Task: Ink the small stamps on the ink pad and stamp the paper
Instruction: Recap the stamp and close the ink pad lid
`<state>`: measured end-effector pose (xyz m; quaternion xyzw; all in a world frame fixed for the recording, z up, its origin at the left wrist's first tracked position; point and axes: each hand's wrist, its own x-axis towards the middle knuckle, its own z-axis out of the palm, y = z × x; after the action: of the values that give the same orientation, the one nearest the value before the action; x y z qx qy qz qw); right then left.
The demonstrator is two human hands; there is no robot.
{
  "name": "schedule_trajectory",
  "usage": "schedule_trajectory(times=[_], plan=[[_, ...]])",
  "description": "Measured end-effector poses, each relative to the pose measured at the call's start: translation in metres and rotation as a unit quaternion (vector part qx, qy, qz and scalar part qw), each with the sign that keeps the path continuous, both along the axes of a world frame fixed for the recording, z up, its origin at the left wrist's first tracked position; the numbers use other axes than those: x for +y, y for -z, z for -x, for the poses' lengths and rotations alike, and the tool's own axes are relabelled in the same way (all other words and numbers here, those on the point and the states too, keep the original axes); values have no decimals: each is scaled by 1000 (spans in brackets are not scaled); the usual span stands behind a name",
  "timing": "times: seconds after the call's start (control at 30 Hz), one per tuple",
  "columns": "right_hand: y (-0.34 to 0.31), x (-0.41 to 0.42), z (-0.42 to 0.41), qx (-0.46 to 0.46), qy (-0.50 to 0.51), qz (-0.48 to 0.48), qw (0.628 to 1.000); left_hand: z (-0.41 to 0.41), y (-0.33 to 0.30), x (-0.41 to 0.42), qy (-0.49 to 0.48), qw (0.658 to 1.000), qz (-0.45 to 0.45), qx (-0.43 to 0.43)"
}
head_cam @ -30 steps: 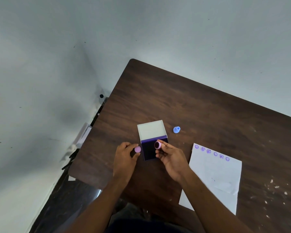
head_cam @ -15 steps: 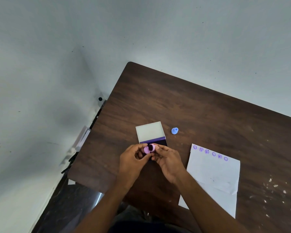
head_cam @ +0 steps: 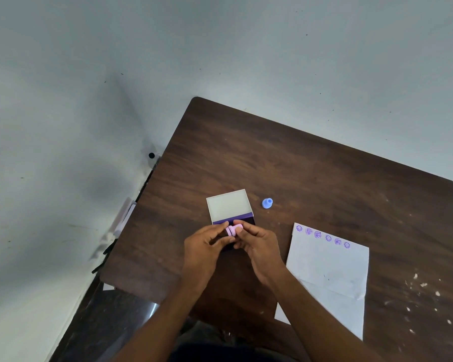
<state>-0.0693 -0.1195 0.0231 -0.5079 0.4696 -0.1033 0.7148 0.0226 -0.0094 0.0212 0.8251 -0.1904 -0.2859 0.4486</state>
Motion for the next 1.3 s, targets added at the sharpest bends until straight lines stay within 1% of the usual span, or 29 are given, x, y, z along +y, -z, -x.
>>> schedule_trajectory(times=[0.1,0.23,0.37,0.43,0.53,0.6,0.67,0.73,0.9,1.0,1.13,1.23,1.3], plan=[[-1,-1,0,9,-13,30,999,0,-1,-2,-6,1000,9,6],[-3,-2,0,21,-22,61,998,-2,-1,-5,-7,999,8,44],[-1,-10,1,42,-59,85,994,-1,-3,-8,4,999,4,37],[0,-14,2,51,-70,81,993,2,-5,-9,1,1000,19,24],[1,-18,3,27,-34,23,999,3,-6,-13,-3,999,40,-9],[-1,-18,3,-28,19,-63,997,3,-7,-18,8,999,43,-29],[-3,-19,3,-71,73,-142,985,3,-8,-24,16,998,45,-31],[-3,-20,4,-73,102,-167,978,2,-8,-29,14,998,53,-28],[-1,-35,12,-65,136,-165,975,5,-8,-42,42,997,56,-37],[1,-50,22,-47,166,-131,976,8,-7,-54,62,996,52,-29],[10,-69,32,34,203,-45,977,12,-8,-73,75,996,37,-17],[18,-83,37,130,187,70,971,14,-6,-84,85,996,22,-19],[22,-91,38,159,156,146,964,14,-5,-91,90,996,3,-19]])
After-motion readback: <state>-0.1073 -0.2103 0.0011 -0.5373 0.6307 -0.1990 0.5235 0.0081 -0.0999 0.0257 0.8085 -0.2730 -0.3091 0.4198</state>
